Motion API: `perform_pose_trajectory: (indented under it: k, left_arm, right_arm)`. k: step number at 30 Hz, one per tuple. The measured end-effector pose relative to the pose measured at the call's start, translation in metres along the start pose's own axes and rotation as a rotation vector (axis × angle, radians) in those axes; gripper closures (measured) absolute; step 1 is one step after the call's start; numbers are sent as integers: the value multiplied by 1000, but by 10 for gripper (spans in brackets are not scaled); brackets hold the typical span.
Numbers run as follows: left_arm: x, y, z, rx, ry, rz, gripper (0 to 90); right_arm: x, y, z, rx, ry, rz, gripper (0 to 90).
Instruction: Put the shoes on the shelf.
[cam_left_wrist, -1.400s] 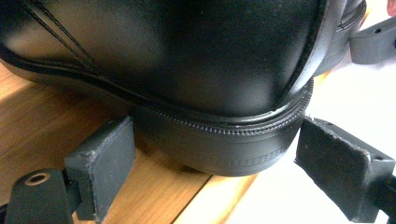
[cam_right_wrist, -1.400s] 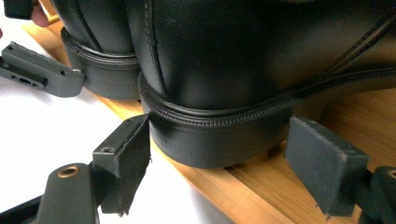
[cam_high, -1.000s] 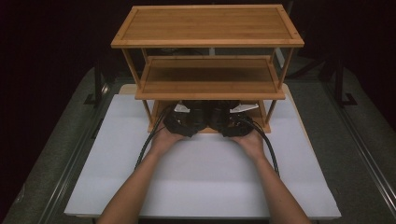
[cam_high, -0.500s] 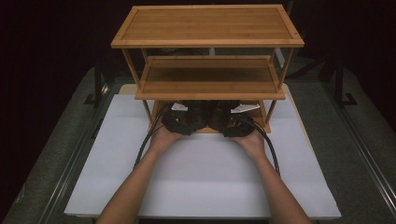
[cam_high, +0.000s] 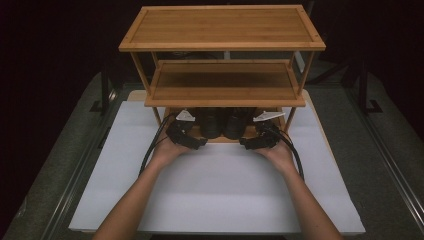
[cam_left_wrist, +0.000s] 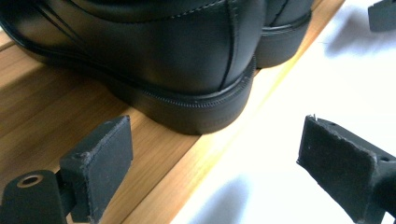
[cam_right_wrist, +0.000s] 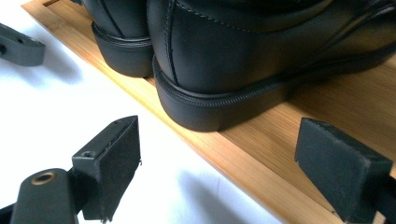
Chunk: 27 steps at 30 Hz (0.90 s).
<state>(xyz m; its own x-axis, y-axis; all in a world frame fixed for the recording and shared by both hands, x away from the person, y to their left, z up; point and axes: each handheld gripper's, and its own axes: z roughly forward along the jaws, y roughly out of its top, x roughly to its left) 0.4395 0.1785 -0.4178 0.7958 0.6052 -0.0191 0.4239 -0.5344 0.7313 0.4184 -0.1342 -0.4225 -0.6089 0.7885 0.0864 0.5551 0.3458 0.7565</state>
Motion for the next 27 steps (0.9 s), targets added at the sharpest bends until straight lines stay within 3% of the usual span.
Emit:
perform_pose_trajectory:
  k: [4, 14, 27]
  left_arm:
    - [-1, -2, -13, -6, 6, 32, 95]
    - [-5, -17, -47, -38, 16, 23, 96]
    - [-17, -59, -94, -49, 55, 24, 96]
  right_arm:
    - [-4, -4, -13, -9, 11, 6, 101]
    - [-8, -19, -47, -37, -1, 13, 85]
    - [-8, -56, -84, -57, -31, 22, 72]
